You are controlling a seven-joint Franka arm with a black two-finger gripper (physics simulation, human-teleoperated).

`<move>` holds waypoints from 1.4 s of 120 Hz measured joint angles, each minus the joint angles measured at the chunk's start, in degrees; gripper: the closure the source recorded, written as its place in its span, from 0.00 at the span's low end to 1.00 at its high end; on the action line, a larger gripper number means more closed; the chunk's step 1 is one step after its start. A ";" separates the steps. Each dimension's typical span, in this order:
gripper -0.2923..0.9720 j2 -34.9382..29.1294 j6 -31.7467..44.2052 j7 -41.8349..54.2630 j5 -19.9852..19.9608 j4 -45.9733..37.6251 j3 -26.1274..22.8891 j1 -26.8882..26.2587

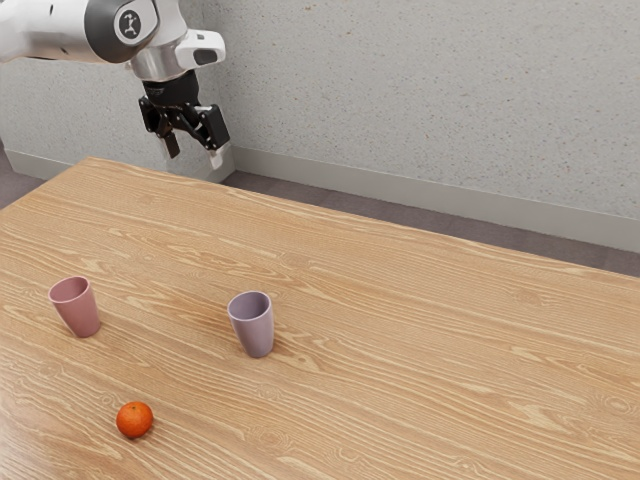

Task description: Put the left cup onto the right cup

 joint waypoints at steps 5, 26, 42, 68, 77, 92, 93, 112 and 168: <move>0.23 0.00 -0.04 0.05 0.00 0.03 0.00 0.00; 0.23 0.08 -0.13 0.22 -0.01 0.00 0.00 -0.01; 0.23 -1.36 0.07 0.30 -0.07 -3.70 0.12 0.04; 0.23 -8.18 2.32 0.38 0.16 -16.61 3.11 -0.07; 0.23 -10.67 4.38 0.40 0.32 -22.26 4.52 1.99; 0.23 -14.50 7.92 0.44 0.79 -29.69 4.96 7.82; 0.23 -14.67 8.24 0.45 0.87 -30.23 4.97 8.07; 0.23 -14.10 13.31 0.69 3.80 -33.93 6.57 9.93; 0.23 1.96 25.69 3.11 6.03 -32.14 9.40 13.58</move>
